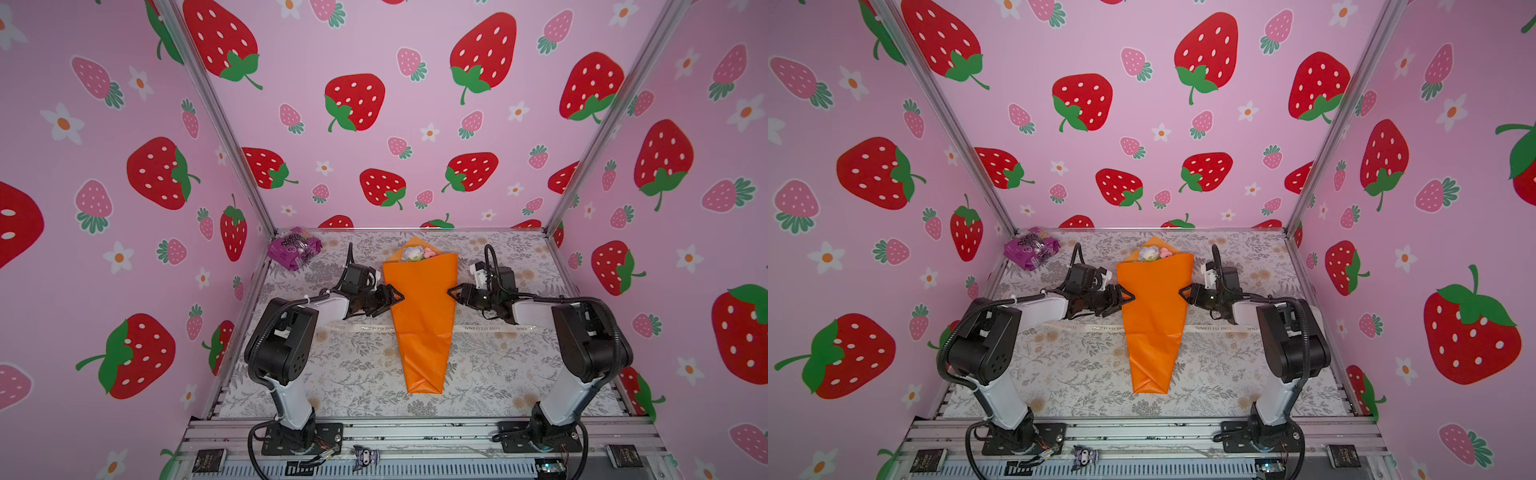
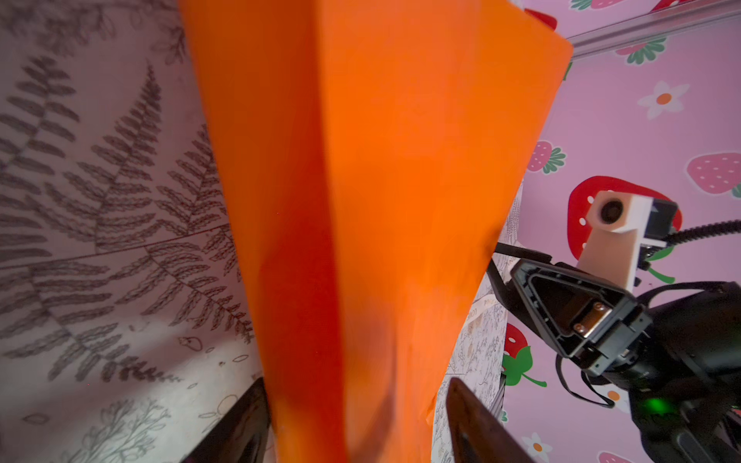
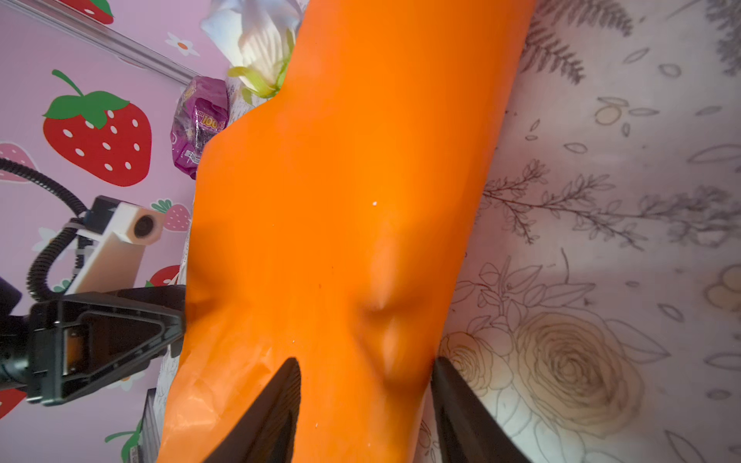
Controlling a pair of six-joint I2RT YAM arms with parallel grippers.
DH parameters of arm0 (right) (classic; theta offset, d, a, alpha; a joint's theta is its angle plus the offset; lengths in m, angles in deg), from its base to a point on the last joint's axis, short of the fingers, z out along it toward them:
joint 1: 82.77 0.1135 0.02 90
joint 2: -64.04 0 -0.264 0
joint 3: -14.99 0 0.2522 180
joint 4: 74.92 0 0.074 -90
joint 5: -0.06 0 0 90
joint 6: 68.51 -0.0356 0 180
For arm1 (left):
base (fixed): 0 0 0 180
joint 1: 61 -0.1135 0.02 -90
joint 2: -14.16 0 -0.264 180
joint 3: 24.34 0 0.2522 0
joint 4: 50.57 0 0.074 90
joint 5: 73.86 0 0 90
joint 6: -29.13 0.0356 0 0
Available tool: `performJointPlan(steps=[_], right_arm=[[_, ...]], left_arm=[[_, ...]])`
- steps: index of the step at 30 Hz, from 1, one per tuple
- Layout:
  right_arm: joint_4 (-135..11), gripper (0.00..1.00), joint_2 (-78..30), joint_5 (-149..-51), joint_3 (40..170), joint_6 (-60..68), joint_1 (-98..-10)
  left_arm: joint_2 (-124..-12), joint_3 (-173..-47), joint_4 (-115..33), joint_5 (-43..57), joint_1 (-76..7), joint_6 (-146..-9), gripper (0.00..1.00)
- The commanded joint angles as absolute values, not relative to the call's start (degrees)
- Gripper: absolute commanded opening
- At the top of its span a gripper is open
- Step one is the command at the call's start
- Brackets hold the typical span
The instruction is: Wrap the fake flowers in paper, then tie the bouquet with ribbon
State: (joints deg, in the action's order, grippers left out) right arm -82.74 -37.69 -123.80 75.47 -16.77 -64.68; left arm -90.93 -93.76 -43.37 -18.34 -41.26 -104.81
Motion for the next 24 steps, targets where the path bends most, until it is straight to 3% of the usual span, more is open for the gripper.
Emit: performJointPlan(steps=[1,4,10,13,17,24], right_arm=[[-84.23,0.58,-39.51,-125.35,74.64,-18.29,-64.84],[-86.77,0.59,-41.80,-127.79,74.87,-19.70,-64.83],[-90.92,0.56,-45.03,-131.10,74.90,-21.06,-64.76],[-92.72,0.41,-44.79,-131.12,74.02,-21.91,-64.82],[-92.39,0.25,-41.76,-129.53,72.67,-21.15,-64.84],[-91.83,0.24,-38.99,-128.36,70.83,-21.12,-65.35]], left_arm=[[-93.56,-94.67,-44.94,-19.94,-41.25,-106.41,0.67],[-94.63,-94.63,-46.51,-20.68,-41.19,-107.08,0.56],[-95.11,-94.24,-48.36,-21.37,-40.49,-107.33,0.24],[-95.61,-94.55,-48.74,-21.74,-39.83,-107.40,0.13],[-95.04,-94.38,-49.71,-21.52,-38.86,-108.09,0.09],[-94.30,-94.92,-49.21,-21.41,-37.77,-108.24,0.08]])
